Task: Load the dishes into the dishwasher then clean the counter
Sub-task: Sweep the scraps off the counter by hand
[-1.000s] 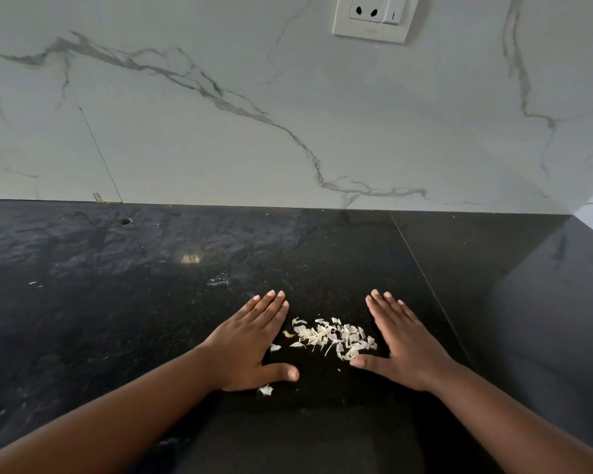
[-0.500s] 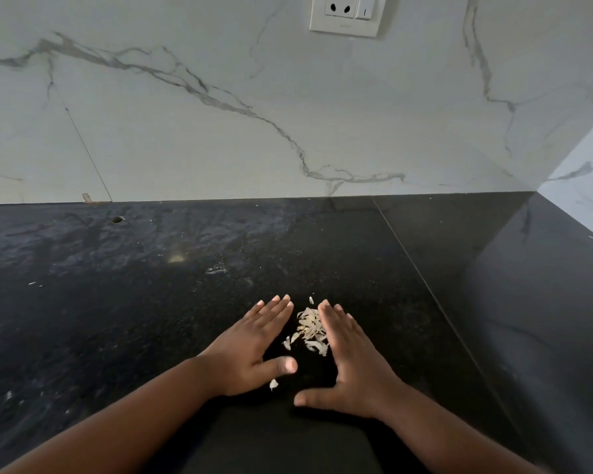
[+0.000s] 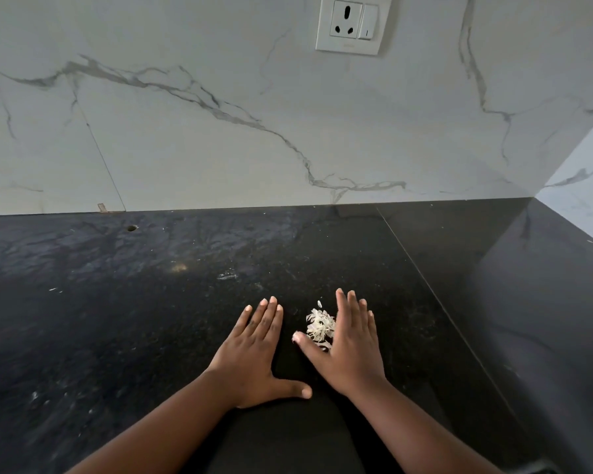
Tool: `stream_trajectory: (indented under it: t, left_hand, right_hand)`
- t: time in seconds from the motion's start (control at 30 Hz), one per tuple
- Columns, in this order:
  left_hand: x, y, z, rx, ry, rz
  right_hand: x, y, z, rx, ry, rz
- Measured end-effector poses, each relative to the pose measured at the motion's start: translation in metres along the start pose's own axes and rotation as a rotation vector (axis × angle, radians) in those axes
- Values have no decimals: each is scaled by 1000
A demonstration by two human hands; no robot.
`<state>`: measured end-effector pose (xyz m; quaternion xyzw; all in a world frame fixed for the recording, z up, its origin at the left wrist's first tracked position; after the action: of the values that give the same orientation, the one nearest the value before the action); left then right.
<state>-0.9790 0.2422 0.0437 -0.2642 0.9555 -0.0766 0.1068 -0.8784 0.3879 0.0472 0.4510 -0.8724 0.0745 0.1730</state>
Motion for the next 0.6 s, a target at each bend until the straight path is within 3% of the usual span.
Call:
stream_trajectory:
  t: [0.1, 0.27, 0.33, 0.43, 0.5, 0.6]
  left_hand:
    - [-9, 8, -3, 13, 0, -26]
    - [-32, 40, -6, -13, -18, 12]
    - [-44, 54, -4, -38, -39, 44]
    - [-49, 61, -3, -69, -213, 99]
    - [-48, 71, -12, -108, -417, 121]
    - [-49, 96, -35, -140, -520, 106]
  right_hand:
    - [-24, 6, -9, 45, 45, -22]
    - [-37, 6, -12, 173, -81, -97]
    - [-31, 8, -11, 203, 50, -134]
    - [-29, 20, -14, 316, 588, -45]
    - [-57, 42, -28, 208, 793, 26]
    - [-125, 88, -66, 15, 647, 80]
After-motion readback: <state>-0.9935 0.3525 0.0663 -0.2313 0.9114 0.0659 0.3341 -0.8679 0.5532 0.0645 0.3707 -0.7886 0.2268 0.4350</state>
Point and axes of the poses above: each hand's wrist, its own y-axis towards the middle knuckle, its own z-axis out of the palm, x = y × z, the point moved 3 cm from there along y, towards the middle knuckle, and after that the axes turned 2 degrees about -y, right-handed, at the moved point
